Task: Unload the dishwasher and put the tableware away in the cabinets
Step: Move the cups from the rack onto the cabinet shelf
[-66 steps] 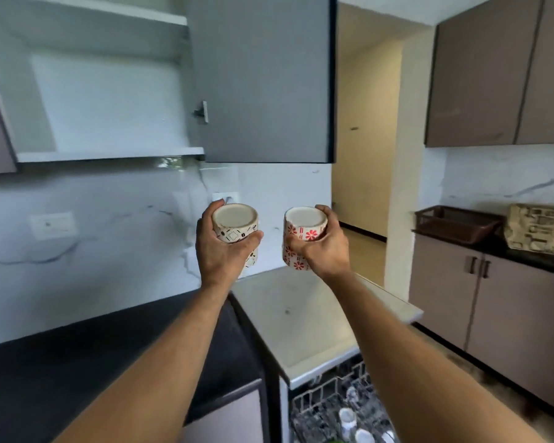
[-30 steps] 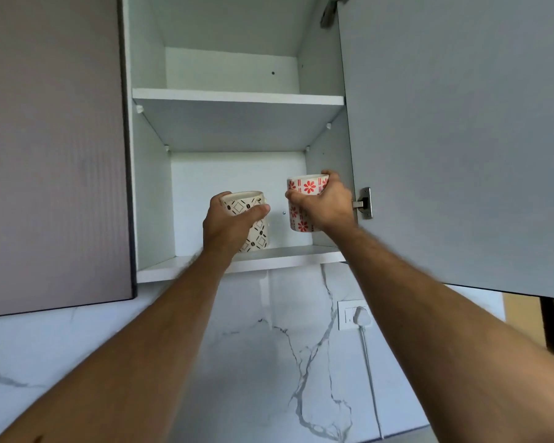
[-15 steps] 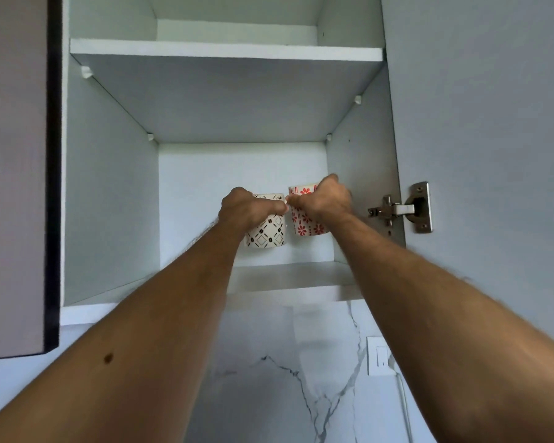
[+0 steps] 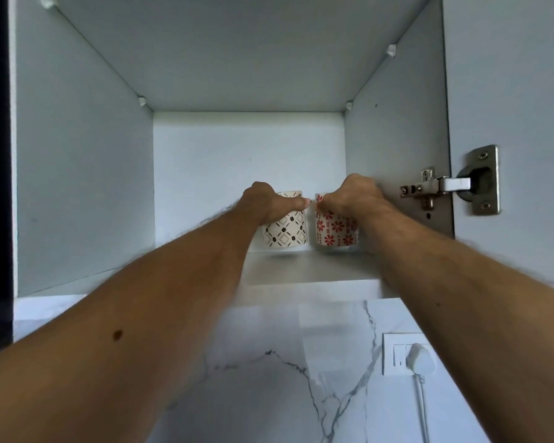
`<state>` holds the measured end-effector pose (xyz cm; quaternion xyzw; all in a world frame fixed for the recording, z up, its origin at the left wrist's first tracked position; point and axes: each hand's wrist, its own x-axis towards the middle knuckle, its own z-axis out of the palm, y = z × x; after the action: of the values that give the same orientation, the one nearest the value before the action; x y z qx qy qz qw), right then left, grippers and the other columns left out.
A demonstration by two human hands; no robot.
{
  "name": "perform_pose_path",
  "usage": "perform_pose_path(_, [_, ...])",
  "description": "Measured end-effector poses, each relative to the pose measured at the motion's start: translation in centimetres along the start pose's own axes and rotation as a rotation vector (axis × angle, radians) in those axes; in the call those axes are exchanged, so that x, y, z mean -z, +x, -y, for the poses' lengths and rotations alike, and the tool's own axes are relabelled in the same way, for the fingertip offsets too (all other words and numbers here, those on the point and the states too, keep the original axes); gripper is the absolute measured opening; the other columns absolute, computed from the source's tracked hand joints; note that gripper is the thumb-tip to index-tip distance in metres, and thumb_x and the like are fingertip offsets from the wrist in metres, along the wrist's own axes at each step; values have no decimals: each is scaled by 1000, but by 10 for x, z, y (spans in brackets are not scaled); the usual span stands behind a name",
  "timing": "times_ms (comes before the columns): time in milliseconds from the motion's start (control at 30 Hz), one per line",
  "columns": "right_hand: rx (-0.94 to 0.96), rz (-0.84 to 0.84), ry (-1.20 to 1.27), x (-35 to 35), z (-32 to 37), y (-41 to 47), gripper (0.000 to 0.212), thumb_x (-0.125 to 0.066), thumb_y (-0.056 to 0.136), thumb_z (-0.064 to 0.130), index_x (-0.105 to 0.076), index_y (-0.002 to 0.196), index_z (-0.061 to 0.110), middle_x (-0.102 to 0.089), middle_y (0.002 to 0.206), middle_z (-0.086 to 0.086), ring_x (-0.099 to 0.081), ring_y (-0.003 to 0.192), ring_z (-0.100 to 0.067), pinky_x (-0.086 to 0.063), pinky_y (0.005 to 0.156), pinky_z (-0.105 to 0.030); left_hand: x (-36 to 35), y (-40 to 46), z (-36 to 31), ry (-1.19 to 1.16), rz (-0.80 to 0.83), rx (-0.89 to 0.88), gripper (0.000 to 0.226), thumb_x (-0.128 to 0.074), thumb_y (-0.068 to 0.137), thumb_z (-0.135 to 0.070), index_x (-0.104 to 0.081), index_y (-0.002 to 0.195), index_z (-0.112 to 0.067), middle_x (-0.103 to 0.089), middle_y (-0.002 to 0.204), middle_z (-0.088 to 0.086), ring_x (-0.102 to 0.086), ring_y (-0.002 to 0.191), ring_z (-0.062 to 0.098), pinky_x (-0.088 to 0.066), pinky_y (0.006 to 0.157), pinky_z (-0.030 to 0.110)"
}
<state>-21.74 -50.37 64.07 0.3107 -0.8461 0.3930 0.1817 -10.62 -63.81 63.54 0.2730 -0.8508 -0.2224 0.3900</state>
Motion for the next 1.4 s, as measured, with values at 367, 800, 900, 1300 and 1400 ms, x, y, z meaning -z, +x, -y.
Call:
perform_pose_path(367, [-8,73,-33,-12,-3,0,65,-78,80,44,-55,126,4,-60,119,-12,-53,81,-22,-43,61,-28,-15,1,0,124,77,-2,97,-72,67,-72,-52,129,1,-60,127,14,-60,113,30,-53,92,38])
perform_pose_path(800, [98,15,-132,-14,-6,-1,61,-81,77,44,-55,122,11,-62,115,-10,-60,99,-25,-47,71,-30,-17,-1,4,190,102,-49,98,-68,70,-74,-48,131,0,-58,130,16,-56,118,30,-47,87,35])
perform_pose_path(900, [131,-53,-272,-9,-3,-6,49,-79,78,46,-64,109,11,-63,95,-7,-61,84,-25,-49,68,-30,-14,-3,7,137,108,-42,102,-77,68,-65,-35,140,-5,-51,137,11,-50,124,28,-46,92,36])
perform_pose_path(1300, [187,-96,-248,-6,-4,-13,30,-63,84,19,-67,113,11,-62,114,-12,-63,101,-31,-57,88,-41,-9,-15,8,-4,153,80,94,-96,56,-27,-30,119,-6,-52,113,12,-65,75,22,-60,82,45])
perform_pose_path(1400, [174,-106,-244,-7,-7,-12,30,-63,89,11,-63,119,8,-51,123,-13,-60,102,-31,-57,88,-44,-8,-17,8,-5,207,92,81,-95,59,-26,-45,116,0,-65,101,14,-70,72,27,-60,80,46])
